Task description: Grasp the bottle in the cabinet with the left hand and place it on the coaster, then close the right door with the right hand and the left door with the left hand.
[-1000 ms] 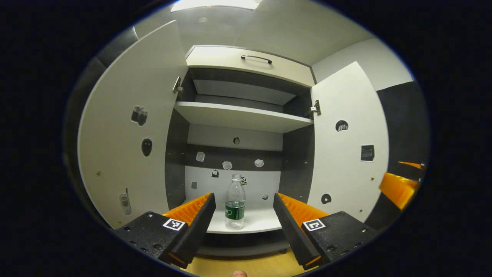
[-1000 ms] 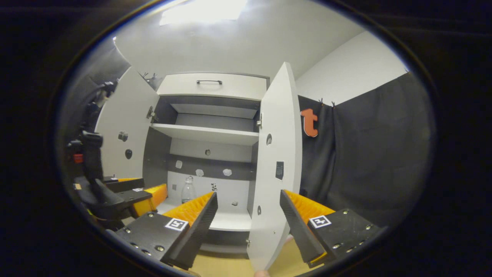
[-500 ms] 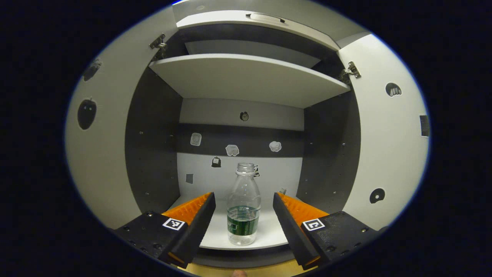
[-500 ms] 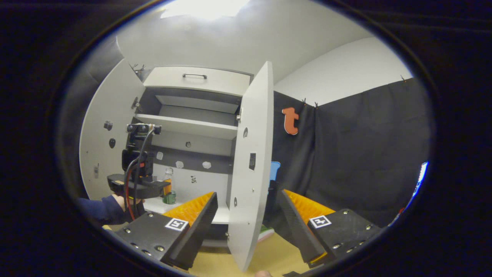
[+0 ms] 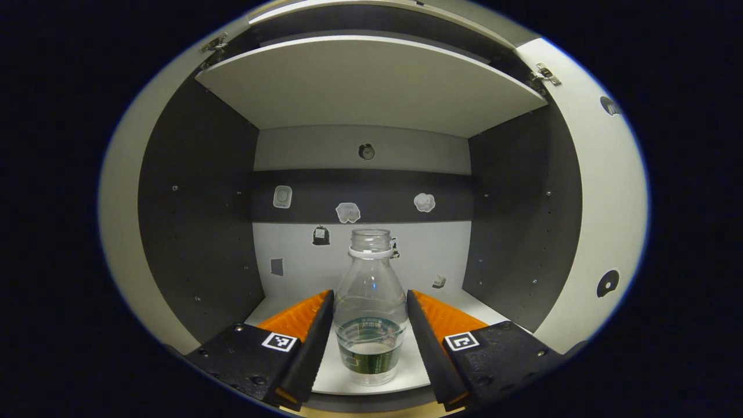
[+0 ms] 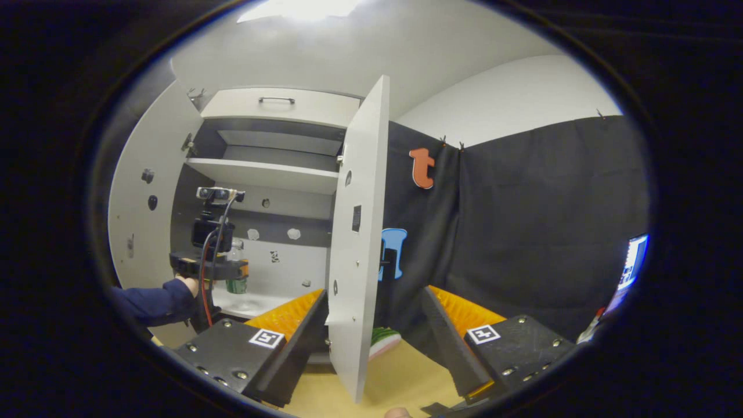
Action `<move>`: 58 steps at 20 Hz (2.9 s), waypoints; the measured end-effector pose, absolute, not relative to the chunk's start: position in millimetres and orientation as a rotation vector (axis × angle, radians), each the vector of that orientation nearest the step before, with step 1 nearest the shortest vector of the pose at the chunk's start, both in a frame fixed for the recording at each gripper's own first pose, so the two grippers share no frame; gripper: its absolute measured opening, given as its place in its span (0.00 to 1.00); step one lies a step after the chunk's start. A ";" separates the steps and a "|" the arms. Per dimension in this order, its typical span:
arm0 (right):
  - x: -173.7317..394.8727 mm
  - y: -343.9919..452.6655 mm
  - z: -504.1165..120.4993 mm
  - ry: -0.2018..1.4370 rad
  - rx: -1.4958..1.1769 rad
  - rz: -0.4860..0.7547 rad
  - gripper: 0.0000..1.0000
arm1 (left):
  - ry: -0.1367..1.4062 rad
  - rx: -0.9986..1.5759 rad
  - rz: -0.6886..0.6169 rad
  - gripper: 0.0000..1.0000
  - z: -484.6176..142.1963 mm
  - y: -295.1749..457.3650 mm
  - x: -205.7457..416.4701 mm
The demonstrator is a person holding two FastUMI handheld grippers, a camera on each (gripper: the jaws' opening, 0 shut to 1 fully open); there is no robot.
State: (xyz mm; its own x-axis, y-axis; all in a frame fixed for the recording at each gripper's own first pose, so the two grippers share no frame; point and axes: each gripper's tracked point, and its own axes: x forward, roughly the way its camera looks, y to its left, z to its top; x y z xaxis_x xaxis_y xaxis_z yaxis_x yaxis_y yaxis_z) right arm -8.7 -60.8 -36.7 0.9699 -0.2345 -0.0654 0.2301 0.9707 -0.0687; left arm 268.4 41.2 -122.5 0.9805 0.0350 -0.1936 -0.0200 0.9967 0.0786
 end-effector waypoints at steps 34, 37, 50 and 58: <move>-48.5 -79.0 -15.9 0.048 -0.046 -0.178 0.94 | 0.642 -0.042 -0.374 0.79 -402.8 18.9 -22.1; -48.8 -83.6 -17.0 0.053 -0.060 -0.190 0.99 | 0.602 -0.048 -0.387 0.78 -406.7 14.9 -25.3; -42.8 -74.7 -33.5 0.084 -0.049 -0.166 0.99 | 0.612 -0.039 -0.383 0.80 -401.1 23.2 -62.4; -43.4 -76.3 -41.1 0.097 -0.032 -0.163 0.99 | 0.645 -0.007 -0.401 0.82 -402.9 22.3 -68.2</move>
State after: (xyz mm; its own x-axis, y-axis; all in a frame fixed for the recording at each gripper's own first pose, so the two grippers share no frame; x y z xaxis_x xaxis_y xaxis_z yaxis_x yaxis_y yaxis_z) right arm -43.4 -76.3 -41.1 0.9820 -0.1638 -0.0941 0.1607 0.9862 -0.0399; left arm -68.2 22.3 -402.9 0.7254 -0.3658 -0.5831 0.3613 0.9234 -0.1298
